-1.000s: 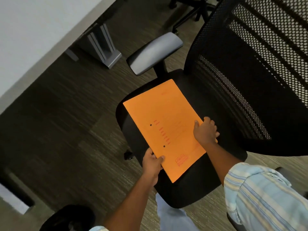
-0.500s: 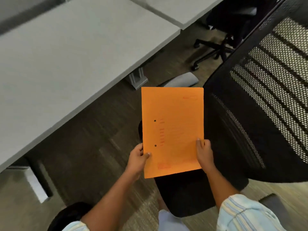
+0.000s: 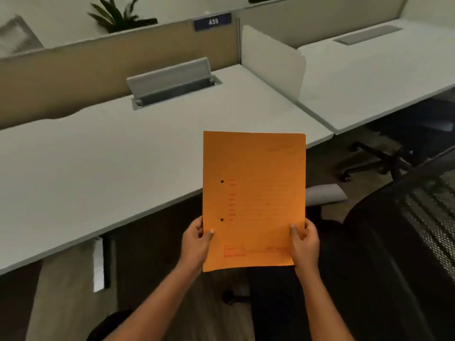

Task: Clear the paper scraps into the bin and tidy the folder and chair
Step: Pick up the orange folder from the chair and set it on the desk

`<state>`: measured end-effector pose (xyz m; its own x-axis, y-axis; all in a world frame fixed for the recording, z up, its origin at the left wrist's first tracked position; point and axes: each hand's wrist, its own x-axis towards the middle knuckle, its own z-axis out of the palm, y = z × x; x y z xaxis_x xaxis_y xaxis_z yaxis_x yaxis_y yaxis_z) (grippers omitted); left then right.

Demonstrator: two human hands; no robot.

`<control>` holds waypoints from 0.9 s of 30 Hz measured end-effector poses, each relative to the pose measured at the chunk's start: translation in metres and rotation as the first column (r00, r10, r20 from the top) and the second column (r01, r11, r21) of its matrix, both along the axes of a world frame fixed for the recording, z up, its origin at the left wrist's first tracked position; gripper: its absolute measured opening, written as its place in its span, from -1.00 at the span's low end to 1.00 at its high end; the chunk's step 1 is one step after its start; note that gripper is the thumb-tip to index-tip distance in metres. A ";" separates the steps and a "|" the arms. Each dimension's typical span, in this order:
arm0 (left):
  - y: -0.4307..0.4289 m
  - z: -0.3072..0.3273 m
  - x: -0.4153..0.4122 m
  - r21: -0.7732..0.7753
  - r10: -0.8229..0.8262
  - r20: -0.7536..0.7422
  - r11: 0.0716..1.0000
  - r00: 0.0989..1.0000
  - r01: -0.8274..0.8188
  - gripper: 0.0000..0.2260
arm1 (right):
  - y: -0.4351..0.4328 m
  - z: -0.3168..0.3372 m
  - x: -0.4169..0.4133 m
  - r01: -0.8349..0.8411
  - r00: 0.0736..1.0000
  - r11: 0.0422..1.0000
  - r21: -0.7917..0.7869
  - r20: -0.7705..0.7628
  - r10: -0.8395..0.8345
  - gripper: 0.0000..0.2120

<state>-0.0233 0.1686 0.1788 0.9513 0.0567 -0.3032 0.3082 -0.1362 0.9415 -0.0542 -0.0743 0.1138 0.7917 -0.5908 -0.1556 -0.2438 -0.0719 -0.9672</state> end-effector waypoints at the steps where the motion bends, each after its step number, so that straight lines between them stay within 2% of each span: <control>1: 0.009 0.007 0.002 -0.001 0.042 0.025 0.999 0.999 -0.042 -0.70 | 0.008 0.011 0.008 -0.037 0.999 0.999 0.001 0.020 0.037 -0.63; 3: 0.029 0.019 0.006 -0.007 0.125 0.067 0.992 0.990 -0.125 -0.72 | 0.025 0.031 0.025 -0.116 0.992 0.993 0.014 0.047 0.115 -0.56; 8: 0.085 0.047 0.018 -0.009 0.324 0.186 0.945 0.928 -0.328 -0.60 | 0.073 0.073 0.066 -0.329 0.930 0.944 -0.043 0.158 0.331 -0.53; 12: 0.137 0.067 0.029 -0.087 0.447 0.234 0.894 0.863 -0.439 -0.58 | 0.113 0.102 0.094 -0.560 0.809 0.826 -0.062 0.175 0.561 -0.45; 16: 0.188 0.078 0.049 -0.138 0.521 0.267 0.853 0.811 -0.503 -0.58 | 0.158 0.119 0.120 -0.710 0.687 0.700 -0.076 0.146 0.712 -0.24; 18: 0.210 0.083 0.060 -0.134 0.530 0.300 0.846 0.793 -0.516 -0.59 | 0.182 0.121 0.133 -0.719 0.671 0.687 -0.099 0.159 0.725 -0.16; 20: 0.230 0.089 0.075 -0.120 0.516 0.334 0.853 0.789 -0.507 -0.61 | 0.207 0.122 0.147 -0.688 0.693 0.714 -0.130 0.175 0.699 -0.14; 27: 0.310 0.118 0.144 -0.119 0.479 0.421 0.871 0.770 -0.476 -0.72 | 0.305 0.150 0.212 -0.505 0.769 0.838 -0.207 0.333 0.546 -0.31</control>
<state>0.1211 0.4787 0.2965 0.8343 0.5379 0.1210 -0.0967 -0.0732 0.9926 0.1576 0.2303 0.2642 0.9683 -0.0612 0.2423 0.2276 -0.1846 -0.9561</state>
